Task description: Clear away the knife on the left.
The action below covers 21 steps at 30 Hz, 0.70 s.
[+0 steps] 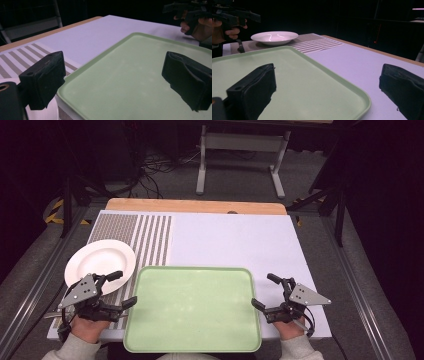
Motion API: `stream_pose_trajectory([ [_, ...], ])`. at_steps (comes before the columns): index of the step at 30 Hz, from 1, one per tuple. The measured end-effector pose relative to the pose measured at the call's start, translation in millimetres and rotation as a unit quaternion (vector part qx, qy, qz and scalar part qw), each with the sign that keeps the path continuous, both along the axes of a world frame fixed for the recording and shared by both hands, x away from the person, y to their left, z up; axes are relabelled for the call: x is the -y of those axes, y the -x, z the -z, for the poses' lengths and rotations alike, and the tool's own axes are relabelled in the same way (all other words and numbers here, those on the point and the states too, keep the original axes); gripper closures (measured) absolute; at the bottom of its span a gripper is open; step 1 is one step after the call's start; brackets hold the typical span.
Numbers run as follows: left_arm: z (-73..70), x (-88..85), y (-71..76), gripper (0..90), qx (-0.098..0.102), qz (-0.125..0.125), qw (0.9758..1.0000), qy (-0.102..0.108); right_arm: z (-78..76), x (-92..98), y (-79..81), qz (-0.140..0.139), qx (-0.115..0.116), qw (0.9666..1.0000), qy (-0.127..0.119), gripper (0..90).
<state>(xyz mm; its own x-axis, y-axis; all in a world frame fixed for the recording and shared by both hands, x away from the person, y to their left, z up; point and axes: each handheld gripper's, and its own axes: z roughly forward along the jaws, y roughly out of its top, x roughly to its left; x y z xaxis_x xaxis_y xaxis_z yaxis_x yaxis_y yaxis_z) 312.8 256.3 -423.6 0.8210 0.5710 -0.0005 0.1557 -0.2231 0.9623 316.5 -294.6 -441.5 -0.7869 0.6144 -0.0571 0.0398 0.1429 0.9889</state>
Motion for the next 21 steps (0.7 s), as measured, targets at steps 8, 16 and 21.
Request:
stream_pose_trajectory([
  [8, -13.3, -5.0, 0.8, 6.5, -0.006, 0.020, 0.9986, -0.048, 0.6, 0.1, -0.6, -0.001, -0.005, 1.0000, -0.001, 1.4],
  [16, -27.3, -6.1, 2.5, 6.5, -0.015, 0.044, 0.9914, -0.122, 1.2, -0.2, -1.2, -0.001, -0.006, 1.0000, 0.000, 1.4],
  [21, -34.0, -9.5, 2.3, 6.5, -0.024, 0.053, 0.9868, -0.151, 1.4, -0.4, -1.3, -0.002, -0.007, 1.0000, 0.000, 1.4],
])
